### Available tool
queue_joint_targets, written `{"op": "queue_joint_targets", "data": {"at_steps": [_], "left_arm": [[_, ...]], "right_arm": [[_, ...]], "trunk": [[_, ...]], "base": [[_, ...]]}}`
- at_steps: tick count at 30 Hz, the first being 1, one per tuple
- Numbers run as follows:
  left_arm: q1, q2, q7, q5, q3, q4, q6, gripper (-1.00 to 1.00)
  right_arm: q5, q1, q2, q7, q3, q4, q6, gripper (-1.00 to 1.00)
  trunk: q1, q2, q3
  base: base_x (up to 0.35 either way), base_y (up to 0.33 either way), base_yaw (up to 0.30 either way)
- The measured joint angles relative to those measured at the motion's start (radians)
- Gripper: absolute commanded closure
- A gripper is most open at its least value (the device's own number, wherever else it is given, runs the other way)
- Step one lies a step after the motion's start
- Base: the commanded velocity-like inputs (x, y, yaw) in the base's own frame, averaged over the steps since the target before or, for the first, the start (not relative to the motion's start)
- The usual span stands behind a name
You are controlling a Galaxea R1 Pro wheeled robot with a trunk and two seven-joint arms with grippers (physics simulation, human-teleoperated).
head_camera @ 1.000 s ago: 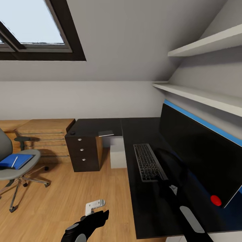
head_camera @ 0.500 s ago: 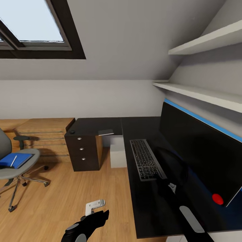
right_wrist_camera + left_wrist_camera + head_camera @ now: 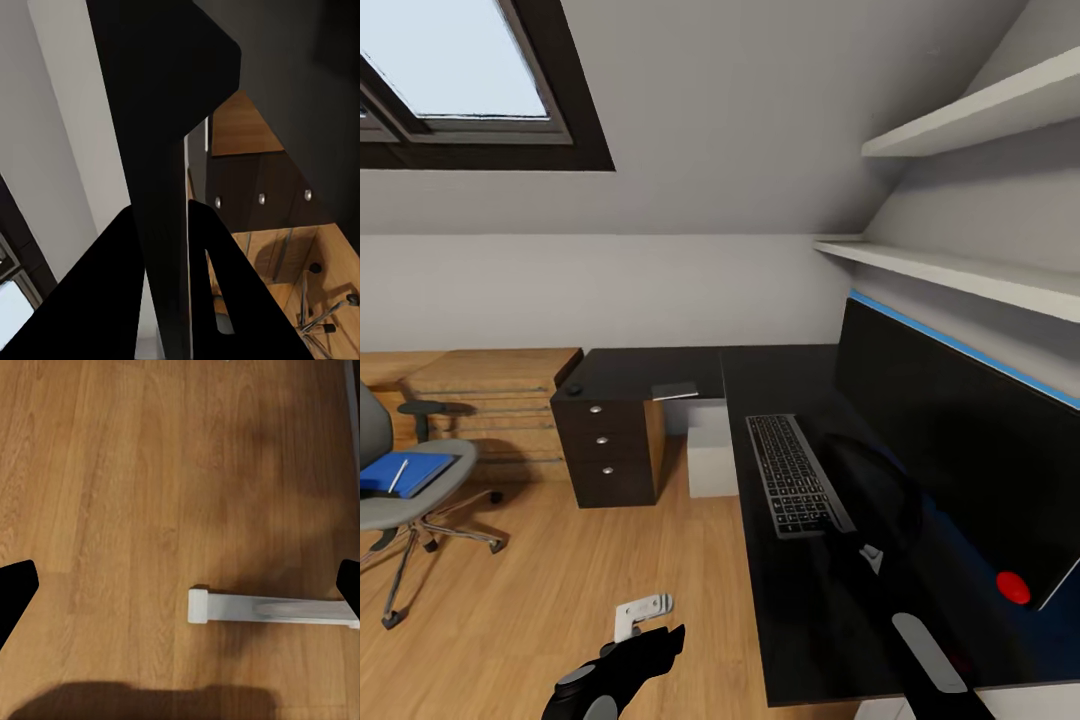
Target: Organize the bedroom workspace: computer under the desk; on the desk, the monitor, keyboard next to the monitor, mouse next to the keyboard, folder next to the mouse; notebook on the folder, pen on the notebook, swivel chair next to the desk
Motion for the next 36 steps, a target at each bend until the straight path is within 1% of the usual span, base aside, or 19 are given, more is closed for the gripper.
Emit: {"op": "queue_joint_targets", "data": {"at_steps": [4, 9, 24, 30, 34, 36], "left_arm": [[0.0, 0.0, 0.0, 0.0, 0.0, 0.0, 0.001, -1.0], [0.0, 0.0, 0.0, 0.0, 0.001, 0.0, 0.001, -1.0], [0.001, 0.003, -0.003, -0.002, 0.004, 0.009, 0.0, -1.0], [0.0, 0.003, 0.0, -0.004, 0.003, 0.009, -0.002, -1.0], [0.0, 0.003, 0.0, -0.002, 0.003, 0.009, -0.001, -1.0], [0.001, 0.003, 0.0, -0.002, 0.003, 0.009, 0.0, -1.0]], "right_arm": [[-0.001, 0.0, 0.006, 0.001, -0.001, 0.0, -0.002, 1.0], [0.002, 0.0, 0.003, 0.006, -0.006, 0.001, 0.0, 1.0], [0.006, 0.0, 0.004, -0.004, -0.008, 0.008, -0.009, 1.0], [0.006, 0.0, 0.004, -0.004, -0.008, 0.007, -0.009, 1.0], [0.007, 0.0, 0.004, -0.004, -0.008, 0.008, -0.011, 1.0], [0.006, 0.0, 0.005, -0.004, -0.007, 0.008, -0.025, 1.0]], "trunk": [[0.015, -0.028, -0.013], [0.035, -0.063, -0.028], [0.035, -0.063, -0.028], [0.035, -0.063, -0.028], [0.035, -0.063, -0.028], [0.035, -0.063, -0.028]], "base": [[0.0, 0.0, 0.0], [0.0, 0.0, 0.0], [0.0, -0.034, 0.0], [0.0, -0.197, 0.0], [0.0, -0.037, 0.0], [0.0, -0.004, 0.0]]}}
